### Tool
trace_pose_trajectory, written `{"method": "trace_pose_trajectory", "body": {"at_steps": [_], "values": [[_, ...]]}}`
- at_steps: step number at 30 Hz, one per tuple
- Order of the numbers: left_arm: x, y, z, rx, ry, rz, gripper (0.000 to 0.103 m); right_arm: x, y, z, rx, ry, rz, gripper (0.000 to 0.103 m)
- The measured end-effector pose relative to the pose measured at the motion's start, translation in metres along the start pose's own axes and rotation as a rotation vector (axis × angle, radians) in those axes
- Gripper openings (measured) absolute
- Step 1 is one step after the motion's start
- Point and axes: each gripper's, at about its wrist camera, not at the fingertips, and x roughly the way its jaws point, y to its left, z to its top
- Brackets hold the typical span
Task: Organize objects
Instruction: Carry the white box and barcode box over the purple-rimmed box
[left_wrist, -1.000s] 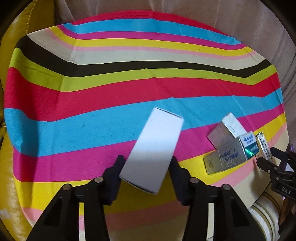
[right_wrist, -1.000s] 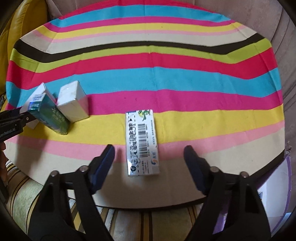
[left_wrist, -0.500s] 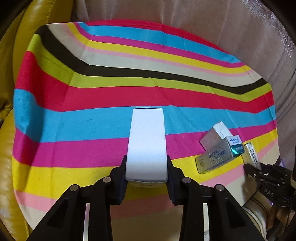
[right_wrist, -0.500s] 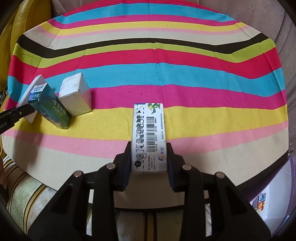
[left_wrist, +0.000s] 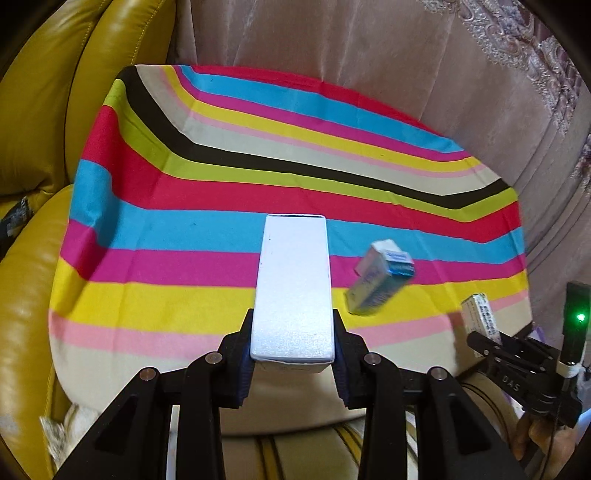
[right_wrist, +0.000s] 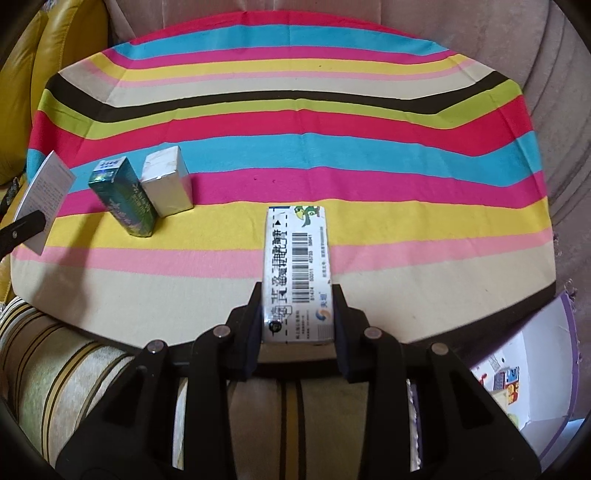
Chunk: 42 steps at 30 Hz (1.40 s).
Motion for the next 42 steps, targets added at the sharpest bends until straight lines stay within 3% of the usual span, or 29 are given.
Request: {"method": "trace_pose_trajectory", "body": {"at_steps": [17,33,42], "values": [[-0.029,-0.062,-0.023,0.080,-0.021,-0.089,0.037,-0.040,-0.024,-0.021,0.050,-0.052,-0.013,0.037],[-0.019,-0.135,-0.042,0.196,0.053,-0.184,0.037,-0.064,-0.075,-0.045,0.135,-0.057,-0.016,0.037],[-0.006,-0.191,-0.054,0.280,0.115,-0.242,0.037,-0.079,-0.134,-0.069,0.219,-0.053,-0.058,0.037]]}}
